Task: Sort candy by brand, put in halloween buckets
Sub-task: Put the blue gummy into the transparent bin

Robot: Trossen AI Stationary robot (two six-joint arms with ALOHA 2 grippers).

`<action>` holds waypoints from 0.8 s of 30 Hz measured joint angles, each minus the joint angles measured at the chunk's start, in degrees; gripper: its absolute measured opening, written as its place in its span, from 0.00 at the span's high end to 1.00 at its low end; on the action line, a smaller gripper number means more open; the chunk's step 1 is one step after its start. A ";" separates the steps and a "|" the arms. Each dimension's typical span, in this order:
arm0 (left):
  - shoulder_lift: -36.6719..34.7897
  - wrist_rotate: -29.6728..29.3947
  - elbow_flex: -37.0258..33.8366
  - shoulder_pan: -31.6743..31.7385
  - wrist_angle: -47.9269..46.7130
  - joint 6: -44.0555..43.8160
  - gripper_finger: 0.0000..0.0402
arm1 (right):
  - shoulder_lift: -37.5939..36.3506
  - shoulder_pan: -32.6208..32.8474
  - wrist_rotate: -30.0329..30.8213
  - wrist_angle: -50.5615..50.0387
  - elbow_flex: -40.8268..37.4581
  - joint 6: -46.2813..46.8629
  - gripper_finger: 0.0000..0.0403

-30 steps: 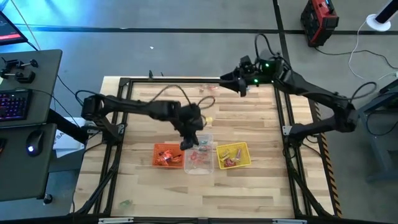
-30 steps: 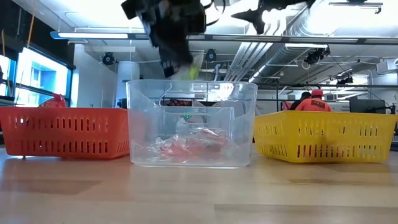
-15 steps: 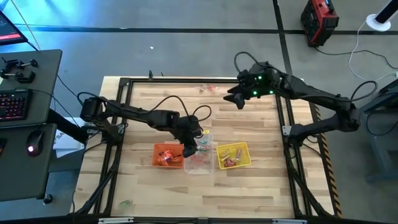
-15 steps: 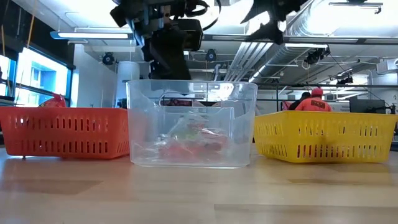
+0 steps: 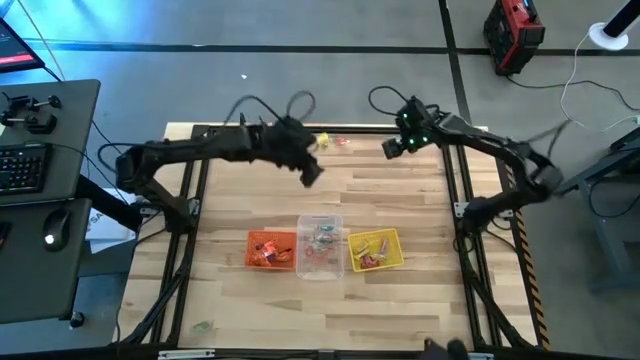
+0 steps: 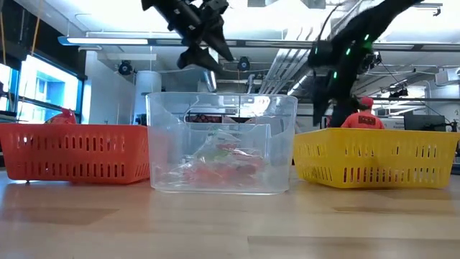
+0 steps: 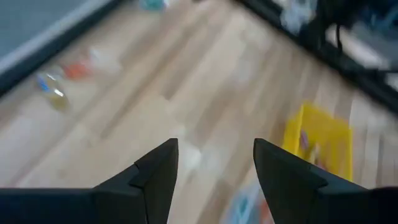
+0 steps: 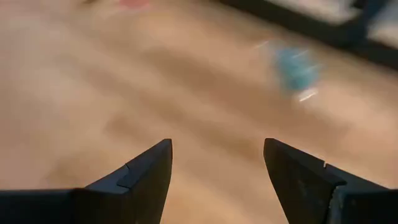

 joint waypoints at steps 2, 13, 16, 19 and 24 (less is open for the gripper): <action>-1.08 0.06 0.00 2.38 1.68 -0.56 0.50 | 4.66 -2.59 4.29 -0.41 1.90 -3.85 0.39; -5.04 -0.23 -0.01 4.51 8.44 -0.63 0.50 | 26.38 -5.10 9.05 -2.41 17.82 -18.20 0.39; -5.27 -0.50 -0.02 3.83 8.36 -0.58 0.50 | 29.44 -4.96 9.48 -4.42 20.73 -20.04 0.39; -5.27 -0.52 -0.02 3.36 8.32 -0.28 0.50 | 31.43 -4.43 9.65 -6.44 22.74 -20.64 0.39; -5.27 -0.58 -0.02 3.38 8.27 1.19 0.50 | 33.30 -2.78 12.78 -6.45 23.18 -24.07 0.39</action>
